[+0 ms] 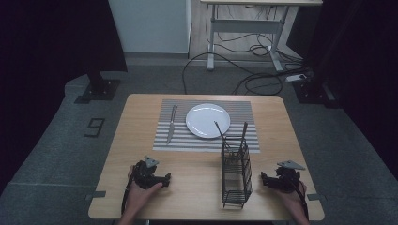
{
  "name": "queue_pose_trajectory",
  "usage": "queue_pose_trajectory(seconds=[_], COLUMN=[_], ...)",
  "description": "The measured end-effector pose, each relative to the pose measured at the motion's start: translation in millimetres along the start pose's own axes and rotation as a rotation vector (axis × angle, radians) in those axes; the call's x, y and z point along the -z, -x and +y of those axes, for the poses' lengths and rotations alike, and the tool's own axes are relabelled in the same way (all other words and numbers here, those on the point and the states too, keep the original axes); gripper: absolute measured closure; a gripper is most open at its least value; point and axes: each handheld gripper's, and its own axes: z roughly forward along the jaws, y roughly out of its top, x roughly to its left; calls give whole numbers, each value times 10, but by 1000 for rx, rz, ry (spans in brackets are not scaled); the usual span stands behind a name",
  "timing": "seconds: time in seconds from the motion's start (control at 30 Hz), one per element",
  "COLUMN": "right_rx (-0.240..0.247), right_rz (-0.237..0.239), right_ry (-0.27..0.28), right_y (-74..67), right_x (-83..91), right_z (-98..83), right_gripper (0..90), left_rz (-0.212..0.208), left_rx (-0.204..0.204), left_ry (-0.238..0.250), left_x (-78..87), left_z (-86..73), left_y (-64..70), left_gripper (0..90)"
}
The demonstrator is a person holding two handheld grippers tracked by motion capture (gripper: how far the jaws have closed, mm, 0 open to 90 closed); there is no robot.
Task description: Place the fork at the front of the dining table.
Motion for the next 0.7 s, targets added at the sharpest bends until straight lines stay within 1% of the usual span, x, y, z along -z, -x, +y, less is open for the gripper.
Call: queue_pose_trajectory(seconds=[0.13,0.2,0.23,0.27,0.3,0.4,0.43,0.47,0.5,0.53,0.57,0.6,0.63,0.67,0.7], right_rx=[2,-11,-11,-22,-22,-29,-33,-36,-36,-35,-20,-20,-16,-16,-16], right_rz=[3,5,5,25,25,46,59,87,87,96,111,111,124,124,135], right_ry=[4,10,10,23,23,63,78,106,106,117,142,142,175,175,188], right_y=[2,20,20,37,37,45,48,41,41,34,9,9,-12,-12,-22], right_x=[13,40,40,74,74,164,205,285,285,323,399,399,475,475,505], right_z=[-8,-17,-17,-5,-5,49,72,123,123,150,214,214,286,286,325], right_gripper=[84,122,122,129,129,135,138,151,151,151,151,151,155,155,157], left_rz=[1,4,4,5,5,6,6,5,4,4,3,3,2,1,1], left_rx=[2,5,5,5,6,7,8,7,6,5,5,5,3,2,1], left_ry=[1,3,3,2,2,3,6,7,8,8,8,8,8,8,8], left_x=[-9,-7,-7,-7,-7,0,4,8,13,17,22,28,33,35,35], left_z=[9,6,6,6,6,0,-6,-13,-19,-23,-28,-34,-40,-42,-43], left_y=[-1,2,2,3,4,10,13,14,16,17,19,22,22,22,23], left_gripper=[0,0,0,0,0,3,5,9,9,10,11,11,11,11,11])
